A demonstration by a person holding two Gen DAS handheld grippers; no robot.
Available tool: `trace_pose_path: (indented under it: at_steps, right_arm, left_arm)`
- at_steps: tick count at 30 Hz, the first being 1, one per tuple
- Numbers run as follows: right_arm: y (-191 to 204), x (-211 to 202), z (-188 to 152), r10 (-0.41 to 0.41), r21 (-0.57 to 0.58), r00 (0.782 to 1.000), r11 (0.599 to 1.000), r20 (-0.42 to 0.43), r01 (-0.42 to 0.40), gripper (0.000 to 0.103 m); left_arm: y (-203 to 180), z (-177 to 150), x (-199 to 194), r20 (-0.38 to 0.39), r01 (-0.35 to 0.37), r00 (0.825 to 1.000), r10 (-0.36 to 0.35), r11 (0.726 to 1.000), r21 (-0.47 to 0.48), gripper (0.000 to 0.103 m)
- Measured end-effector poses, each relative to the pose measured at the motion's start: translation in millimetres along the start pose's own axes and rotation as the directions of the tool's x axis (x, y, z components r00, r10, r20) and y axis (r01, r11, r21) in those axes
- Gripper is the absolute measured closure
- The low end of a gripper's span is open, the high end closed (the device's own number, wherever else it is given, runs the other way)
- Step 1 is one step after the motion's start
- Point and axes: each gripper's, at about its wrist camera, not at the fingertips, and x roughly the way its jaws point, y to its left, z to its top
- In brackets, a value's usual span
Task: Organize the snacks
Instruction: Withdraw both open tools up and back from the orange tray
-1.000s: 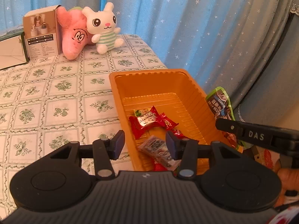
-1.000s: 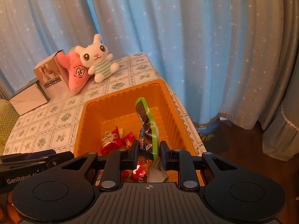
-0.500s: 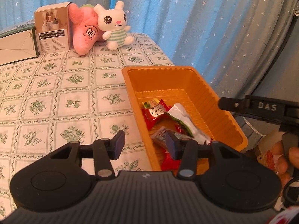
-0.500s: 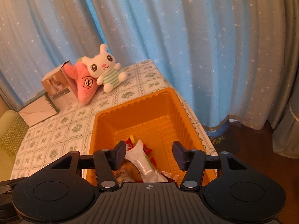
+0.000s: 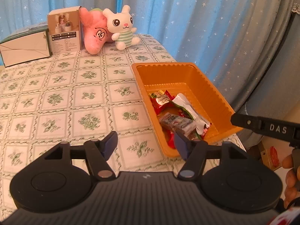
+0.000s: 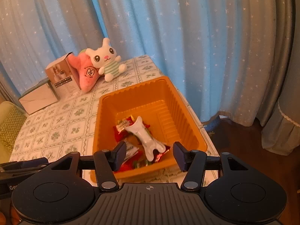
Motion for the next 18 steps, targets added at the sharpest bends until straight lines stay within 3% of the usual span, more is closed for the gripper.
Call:
trace_pose_path:
  at_steps: [5,13,18]
  right_arm:
    - [12,-25,-20,0.017,-0.005,1.0,1.0,-0.008,-0.017,0.047]
    - [41,-67,-48,-0.014,-0.066,1.0,0.998,0.019,0.015,0.03]
    - [54,-88,-62,-0.039,-0.123,0.999,0.991,0.033,0.043,0.029]
  left_arm:
    - [4,-15,-27,0.02,-0.009,1.0,0.009,1.0,0.006,0.033]
    - [12,-38,-72,0.031,-0.009,0.999,0.01,0.999,-0.031,0.032]
    - [16,-49,-97,0.043,-0.019,0.999,0.021,0.999,-0.05,0.032]
